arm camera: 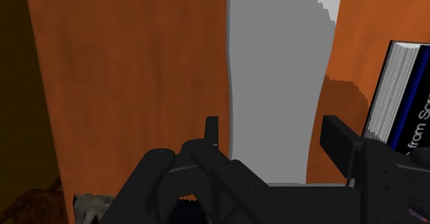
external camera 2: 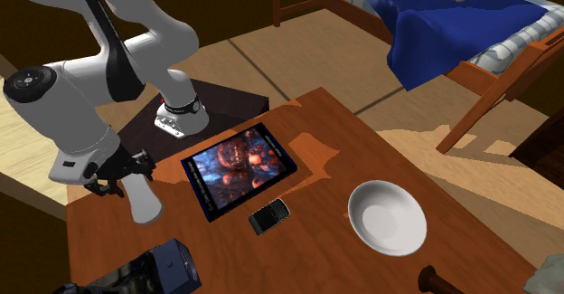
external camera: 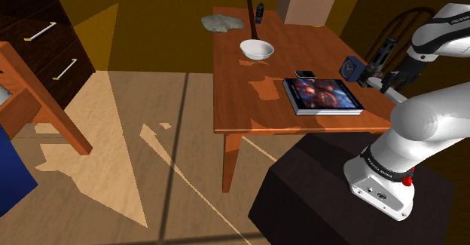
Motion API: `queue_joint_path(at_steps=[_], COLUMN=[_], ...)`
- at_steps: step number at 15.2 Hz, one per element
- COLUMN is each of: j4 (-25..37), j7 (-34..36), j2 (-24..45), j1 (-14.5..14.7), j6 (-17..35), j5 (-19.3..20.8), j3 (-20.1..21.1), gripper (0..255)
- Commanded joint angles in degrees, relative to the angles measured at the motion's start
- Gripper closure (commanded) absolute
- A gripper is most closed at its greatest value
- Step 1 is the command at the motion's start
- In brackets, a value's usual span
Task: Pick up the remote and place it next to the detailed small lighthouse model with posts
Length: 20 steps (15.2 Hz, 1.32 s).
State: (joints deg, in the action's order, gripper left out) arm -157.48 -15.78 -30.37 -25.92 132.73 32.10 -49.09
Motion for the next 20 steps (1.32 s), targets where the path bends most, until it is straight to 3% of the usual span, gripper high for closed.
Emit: queue_joint_path(at_steps=[1, 8, 11, 19, 20], j4=[-0.69, -2.31, -2.96, -2.96, -2.97], j7=[-0.06, -1.15, -2.62, -2.64, -2.64], j2=[1.55, 8.61, 13.26, 13.27, 13.26], j1=[0.45, 3.55, 6.41, 6.39, 6.38], j6=[2.31, 10.95, 16.1, 16.1, 16.1], j5=[0.24, -0.5, -2.38, -2.4, -2.4], j3=[-1.12, -5.87, -9.09, -9.06, -9.06], gripper=[255, 255, 255, 255, 0])
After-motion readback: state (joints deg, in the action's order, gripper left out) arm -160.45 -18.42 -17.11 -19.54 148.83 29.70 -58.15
